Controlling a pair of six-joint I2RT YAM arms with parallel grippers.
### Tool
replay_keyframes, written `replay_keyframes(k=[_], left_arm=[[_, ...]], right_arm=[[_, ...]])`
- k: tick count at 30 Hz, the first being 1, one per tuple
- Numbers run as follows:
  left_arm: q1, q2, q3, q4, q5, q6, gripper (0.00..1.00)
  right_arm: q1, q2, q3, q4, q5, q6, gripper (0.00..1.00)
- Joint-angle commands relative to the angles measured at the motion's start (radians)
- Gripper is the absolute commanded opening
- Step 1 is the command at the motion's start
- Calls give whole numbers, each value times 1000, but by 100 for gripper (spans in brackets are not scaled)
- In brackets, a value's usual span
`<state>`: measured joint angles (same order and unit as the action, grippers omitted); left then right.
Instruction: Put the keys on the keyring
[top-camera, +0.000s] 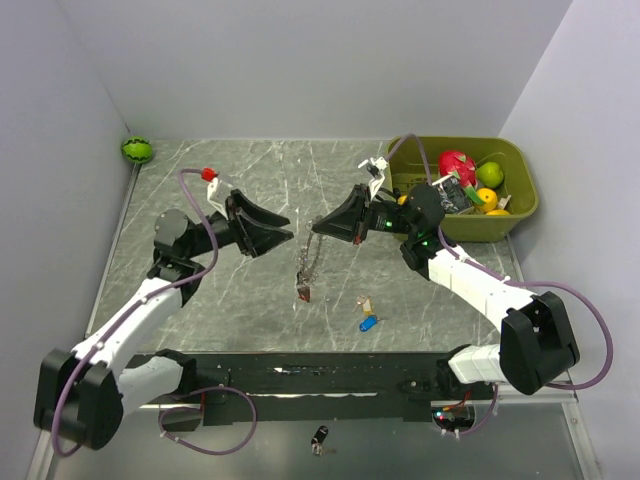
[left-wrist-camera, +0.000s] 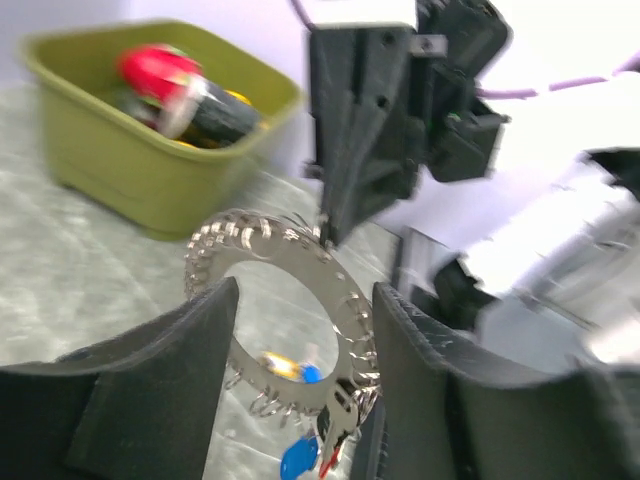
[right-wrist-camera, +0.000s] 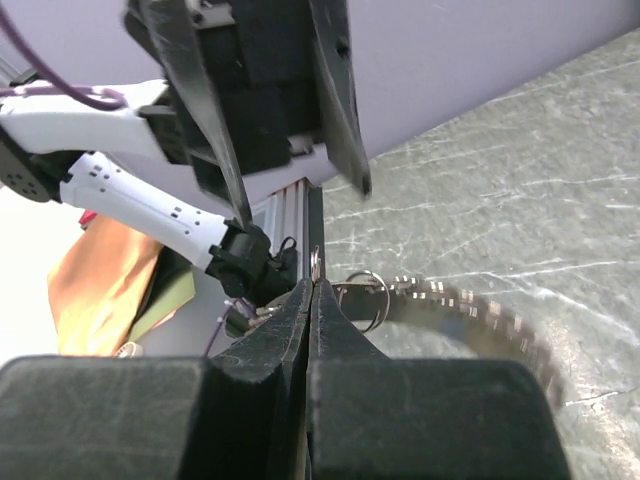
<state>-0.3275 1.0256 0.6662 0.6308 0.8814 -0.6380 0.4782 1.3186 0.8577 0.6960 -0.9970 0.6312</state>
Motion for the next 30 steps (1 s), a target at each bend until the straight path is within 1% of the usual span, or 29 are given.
replay_keyframes(k=[1, 3, 4, 11, 14, 17, 22, 26, 28, 30], left_arm=[[2, 56, -13, 381, 197, -172, 52], [2, 82, -14, 428, 221, -209, 47], [1, 90, -5, 419, 223, -210, 46], [-19, 120, 33, 282, 186, -114, 43], [-25, 131, 39, 268, 154, -92, 39], [-30, 151, 53, 258, 139, -75, 39], [-50, 168, 90, 155, 113, -5, 36], [-65, 186, 99, 204, 126, -25, 34], [-77, 197, 111, 198, 129, -22, 33], [-90, 203, 122, 184, 125, -6, 29]], right_arm=[[2, -18, 20, 88, -15, 15, 0], [2, -15, 20, 85, -14, 12, 0], [0, -13, 21, 85, -18, 12, 0], [3, -1, 20, 99, -34, 16, 0], [5, 8, 17, 115, -43, 21, 0], [5, 19, 17, 135, -51, 38, 0], [4, 16, 18, 128, -55, 33, 0], [5, 11, 17, 105, -51, 18, 0], [3, 10, 18, 97, -52, 16, 0], [5, 10, 21, 94, -52, 12, 0]])
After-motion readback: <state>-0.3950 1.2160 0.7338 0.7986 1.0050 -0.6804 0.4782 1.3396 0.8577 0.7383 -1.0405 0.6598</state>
